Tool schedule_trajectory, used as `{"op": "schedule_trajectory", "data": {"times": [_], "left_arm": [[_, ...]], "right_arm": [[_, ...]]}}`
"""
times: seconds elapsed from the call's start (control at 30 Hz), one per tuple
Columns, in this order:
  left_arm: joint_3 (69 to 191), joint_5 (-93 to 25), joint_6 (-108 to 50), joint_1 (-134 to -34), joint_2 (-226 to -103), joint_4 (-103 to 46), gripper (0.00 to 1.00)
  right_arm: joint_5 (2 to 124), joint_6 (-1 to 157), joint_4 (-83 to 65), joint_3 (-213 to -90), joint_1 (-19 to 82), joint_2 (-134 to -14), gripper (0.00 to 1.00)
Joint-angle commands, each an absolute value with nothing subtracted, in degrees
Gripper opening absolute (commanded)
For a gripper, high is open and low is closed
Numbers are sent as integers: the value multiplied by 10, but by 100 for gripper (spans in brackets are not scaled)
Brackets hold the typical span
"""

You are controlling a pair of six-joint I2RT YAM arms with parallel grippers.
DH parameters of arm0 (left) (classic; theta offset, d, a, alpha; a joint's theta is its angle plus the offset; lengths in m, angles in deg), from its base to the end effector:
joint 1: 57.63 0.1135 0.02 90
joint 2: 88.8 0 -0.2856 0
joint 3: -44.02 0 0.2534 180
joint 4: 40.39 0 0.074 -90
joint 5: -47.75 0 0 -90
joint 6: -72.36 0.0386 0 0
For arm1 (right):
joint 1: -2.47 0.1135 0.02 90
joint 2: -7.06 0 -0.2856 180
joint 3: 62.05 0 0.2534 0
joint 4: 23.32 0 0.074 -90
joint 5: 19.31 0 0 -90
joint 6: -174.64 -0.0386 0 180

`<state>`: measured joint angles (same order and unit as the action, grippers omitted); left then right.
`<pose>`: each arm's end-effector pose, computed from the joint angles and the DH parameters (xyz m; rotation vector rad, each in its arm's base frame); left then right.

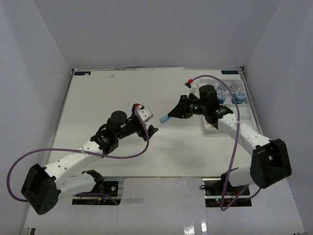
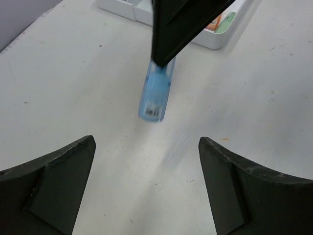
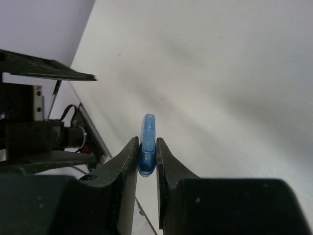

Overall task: Sort the stationery into containers
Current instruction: Place the pen in the storage box.

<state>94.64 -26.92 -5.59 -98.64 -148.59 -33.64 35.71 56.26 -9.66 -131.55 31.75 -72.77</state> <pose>0.1694 -0.1609 0.2894 1.0059 1.5895 -0.5970 0.2643 0.1735 0.3062 -0.4438 2.0849 1.2306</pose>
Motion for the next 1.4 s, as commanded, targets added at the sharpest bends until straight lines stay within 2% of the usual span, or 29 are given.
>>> {"op": "schedule_trajectory", "data": {"times": [0.0, 0.17, 0.3, 0.63, 0.87, 1.03, 1.17, 1.27, 1.33, 1.37], "left_arm": [[943, -306, -70, -988, -1472, -350, 98], [956, -379, -100, -987, -1485, -344, 98], [971, -452, -128, -988, -1506, -329, 98], [976, -546, -144, -988, -1509, -322, 98], [982, -555, -147, -988, -1512, -314, 98], [982, -557, -140, -987, -1505, -312, 98], [981, -557, -139, -988, -1501, -312, 98], [981, -557, -139, -988, -1501, -312, 98], [981, -558, -139, -988, -1501, -313, 98], [981, -558, -139, -988, -1499, -312, 98]], "right_arm": [[392, 599, -47, -1290, 246, -677, 8], [472, 671, 46, -1262, 106, -623, 8], [563, 714, 100, -1261, 56, -611, 8], [576, 745, 113, -1259, -77, -664, 8], [576, 737, 110, -1279, -92, -722, 12], [595, 729, 114, -1292, -103, -757, 23], [622, 722, 115, -1298, -112, -775, 36], [644, 715, 122, -1305, -121, -777, 38], [656, 712, 126, -1308, -126, -771, 52], [662, 708, 130, -1315, -126, -767, 53]]}}
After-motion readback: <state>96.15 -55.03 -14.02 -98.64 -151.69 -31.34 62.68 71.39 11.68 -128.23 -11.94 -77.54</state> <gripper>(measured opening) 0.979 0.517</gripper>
